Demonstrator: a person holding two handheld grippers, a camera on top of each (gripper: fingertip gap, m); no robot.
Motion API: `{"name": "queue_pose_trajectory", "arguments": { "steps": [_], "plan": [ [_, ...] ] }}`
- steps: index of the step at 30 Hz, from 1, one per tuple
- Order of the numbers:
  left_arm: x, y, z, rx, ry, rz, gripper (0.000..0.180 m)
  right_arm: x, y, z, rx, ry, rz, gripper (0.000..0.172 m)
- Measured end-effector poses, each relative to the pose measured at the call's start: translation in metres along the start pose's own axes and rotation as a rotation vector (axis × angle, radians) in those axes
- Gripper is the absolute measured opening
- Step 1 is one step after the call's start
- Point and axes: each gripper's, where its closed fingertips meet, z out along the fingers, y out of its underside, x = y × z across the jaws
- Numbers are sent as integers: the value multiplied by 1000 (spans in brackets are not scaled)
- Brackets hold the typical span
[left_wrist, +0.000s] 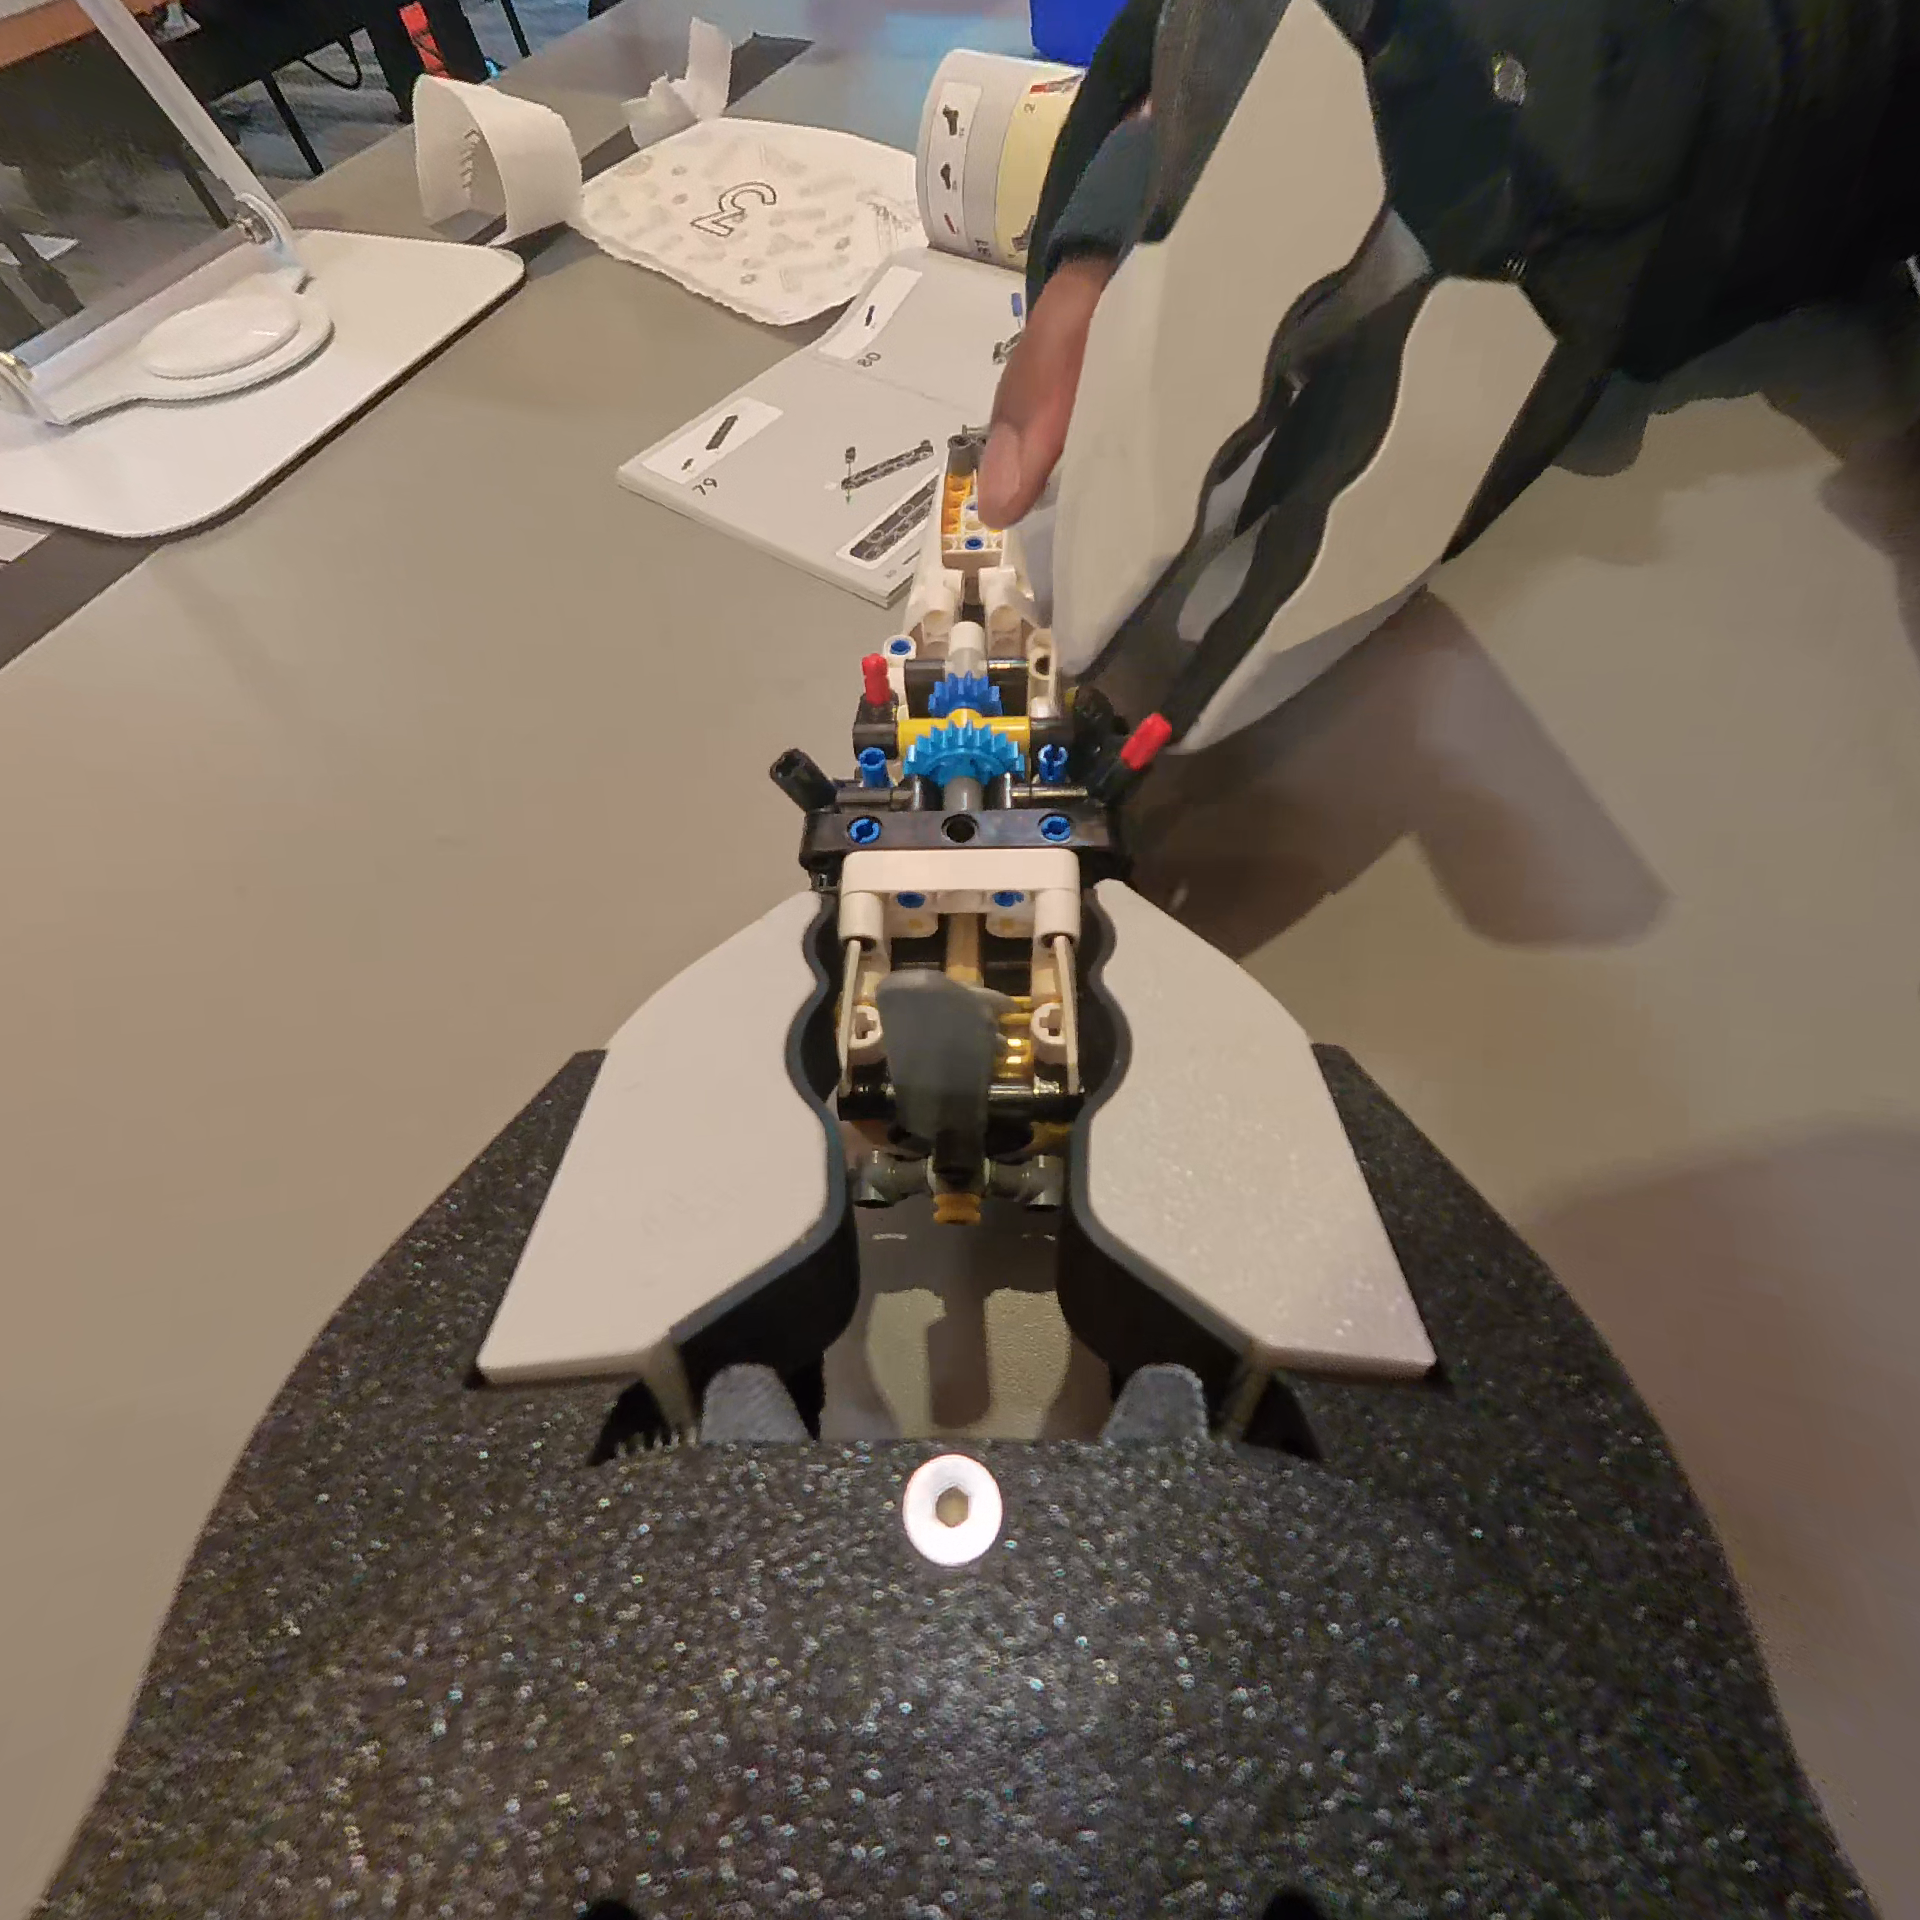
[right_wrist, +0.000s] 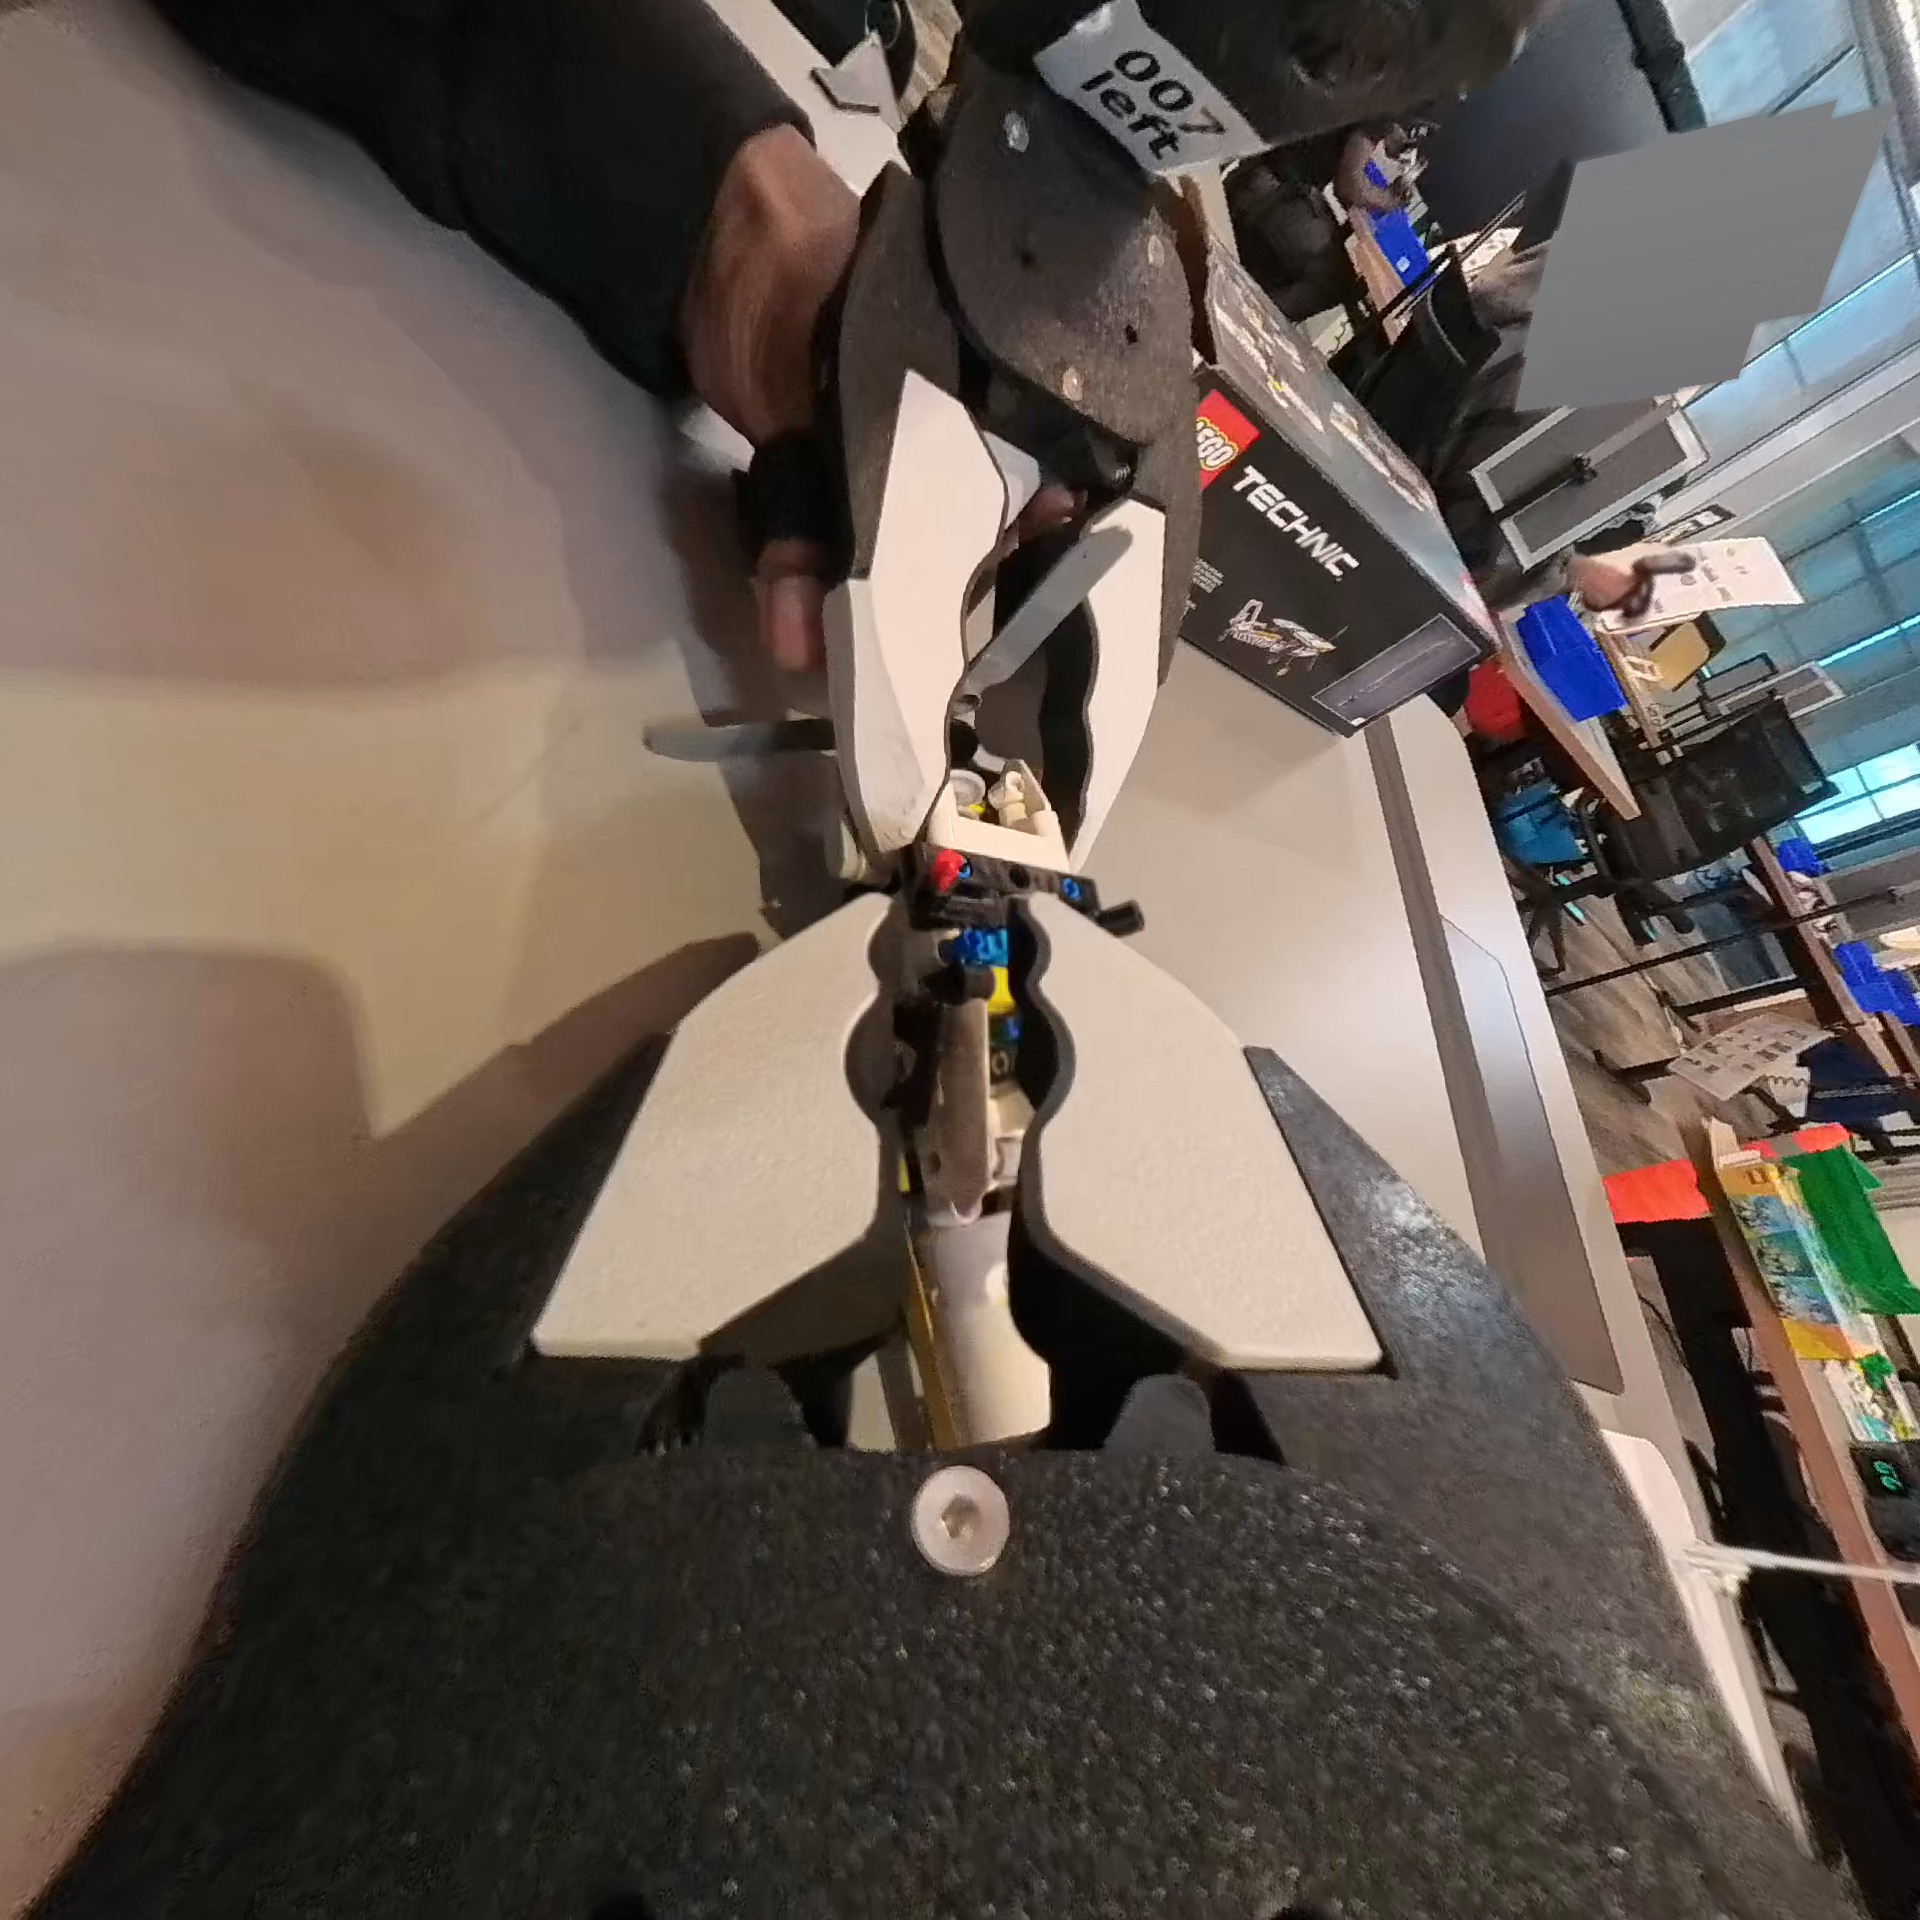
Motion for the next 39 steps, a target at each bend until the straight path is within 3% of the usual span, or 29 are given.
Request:
{"name": "queue_pose_trajectory", "arguments": {
  "steps": [5, 11, 39],
  "plan": [
    [0, 0, 0, 0, -5, 3, 46, -3, -8, 6, 18, -21, 2, 19],
    [0, 0, 0, 0, -7, 6, 46, -2, -9, 8, 18, -23, 4, 4],
    [0, -1, -1, 4, -6, 15, 46, -2, -8, 12, 26, -7, 55, 4]
  ]
}}
